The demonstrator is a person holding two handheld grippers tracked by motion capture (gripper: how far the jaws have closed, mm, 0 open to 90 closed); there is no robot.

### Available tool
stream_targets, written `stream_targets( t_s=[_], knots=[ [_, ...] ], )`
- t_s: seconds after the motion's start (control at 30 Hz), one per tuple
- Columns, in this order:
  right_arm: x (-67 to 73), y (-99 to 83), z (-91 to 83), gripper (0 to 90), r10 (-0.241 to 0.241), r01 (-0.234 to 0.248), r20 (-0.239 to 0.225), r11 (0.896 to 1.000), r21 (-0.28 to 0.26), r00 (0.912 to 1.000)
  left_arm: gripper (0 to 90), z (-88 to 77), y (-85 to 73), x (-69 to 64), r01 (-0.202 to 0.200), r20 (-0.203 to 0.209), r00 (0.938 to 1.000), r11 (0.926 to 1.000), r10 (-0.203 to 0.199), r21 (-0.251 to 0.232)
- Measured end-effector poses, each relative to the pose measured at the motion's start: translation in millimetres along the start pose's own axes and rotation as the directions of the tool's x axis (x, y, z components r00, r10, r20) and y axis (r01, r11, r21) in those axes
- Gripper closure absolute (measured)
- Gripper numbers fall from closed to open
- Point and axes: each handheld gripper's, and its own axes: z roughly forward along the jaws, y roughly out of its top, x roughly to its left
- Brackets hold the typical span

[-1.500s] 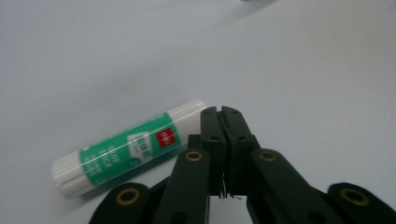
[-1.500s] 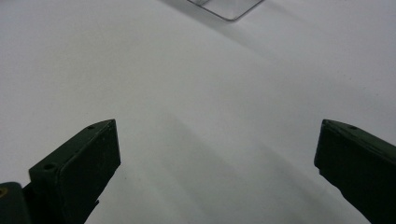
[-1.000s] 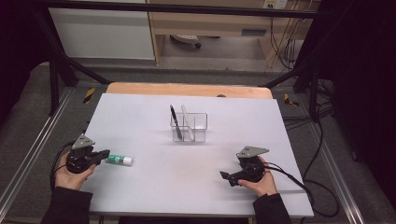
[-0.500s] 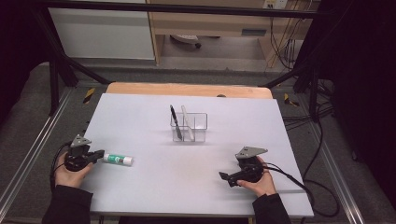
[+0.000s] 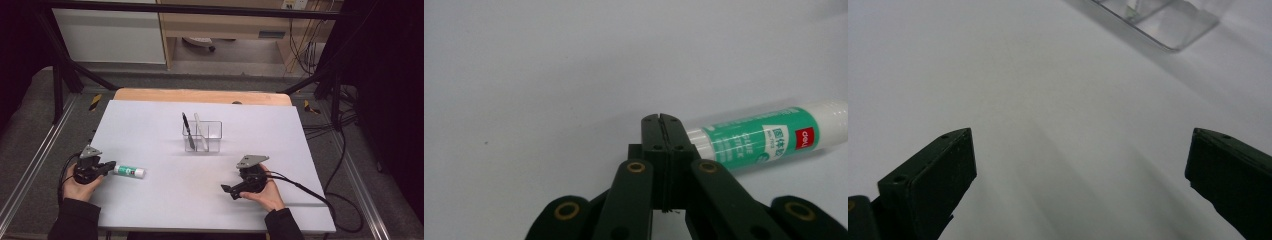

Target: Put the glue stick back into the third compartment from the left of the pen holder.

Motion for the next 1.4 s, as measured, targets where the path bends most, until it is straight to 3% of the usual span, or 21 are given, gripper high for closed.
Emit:
stream_targets(
  t_s=[0.33, 0.57, 1.17, 1.4],
  knots=[
    [26.3, 24.1, 28.7, 0.8, -0.072, 0.073, -0.058, 0.997, 0.012, 0.9957, 89.4, 2.4, -0.3, -15.8, 0.017, 0.036, 0.9992, 0.9998, -0.017, -0.007],
    [42.5, 44.3, 45.6, 1.6, -0.096, 0.095, -0.081, 0.995, -0.019, 0.9921, 89.4, 5.8, -0.7, -30.4, 0.013, 0.061, 0.9981, 0.9999, -0.013, -0.005],
    [68.9, 70.6, 84.6, 7.3, -0.098, 0.089, -0.129, 0.994, -0.07, 0.9868, 89.4, 13.9, 3.8, -67.1, -0.03, 0.1, 0.9945, 0.9995, 0.029, 0.003],
    [77.4, 75.5, 97.3, 8.8, -0.113, 0.105, -0.146, 0.993, -0.056, 0.9829, 89.4, 16.5, 5.3, -81.6, -0.044, 0.122, 0.9916, 0.999, 0.044, 0.001]
  ],
)
